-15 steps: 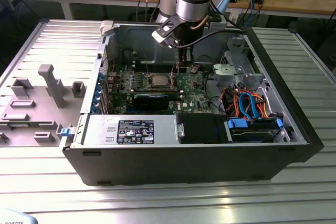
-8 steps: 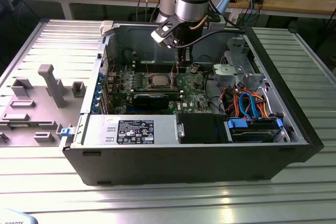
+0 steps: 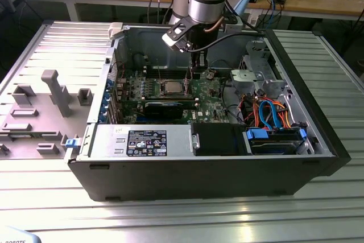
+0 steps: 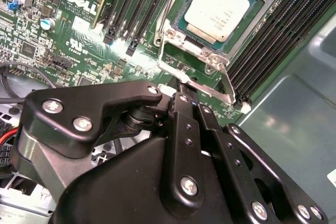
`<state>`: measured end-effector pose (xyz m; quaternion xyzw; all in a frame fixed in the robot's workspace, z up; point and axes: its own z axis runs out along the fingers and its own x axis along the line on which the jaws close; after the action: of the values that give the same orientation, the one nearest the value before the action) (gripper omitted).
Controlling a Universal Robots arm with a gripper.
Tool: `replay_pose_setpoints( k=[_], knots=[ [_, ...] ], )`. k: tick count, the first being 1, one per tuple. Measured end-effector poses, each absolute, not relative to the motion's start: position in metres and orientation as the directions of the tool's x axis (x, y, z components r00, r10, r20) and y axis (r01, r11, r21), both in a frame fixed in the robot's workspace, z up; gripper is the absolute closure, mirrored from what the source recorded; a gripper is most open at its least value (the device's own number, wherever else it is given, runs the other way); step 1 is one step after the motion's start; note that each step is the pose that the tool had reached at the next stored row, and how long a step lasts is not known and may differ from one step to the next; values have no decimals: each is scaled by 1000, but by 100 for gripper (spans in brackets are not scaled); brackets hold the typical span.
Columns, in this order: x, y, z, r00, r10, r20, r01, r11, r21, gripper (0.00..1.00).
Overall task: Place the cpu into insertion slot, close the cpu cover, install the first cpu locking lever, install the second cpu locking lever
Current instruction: 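Close the cpu cover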
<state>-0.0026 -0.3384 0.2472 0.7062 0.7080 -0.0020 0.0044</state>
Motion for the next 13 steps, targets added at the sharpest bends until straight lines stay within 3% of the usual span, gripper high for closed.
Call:
replay_pose_setpoints(
  k=[13],
  knots=[
    [-8, -338, 247, -3, 1000, -9, 1000, 3, 3, 89]
  ],
)
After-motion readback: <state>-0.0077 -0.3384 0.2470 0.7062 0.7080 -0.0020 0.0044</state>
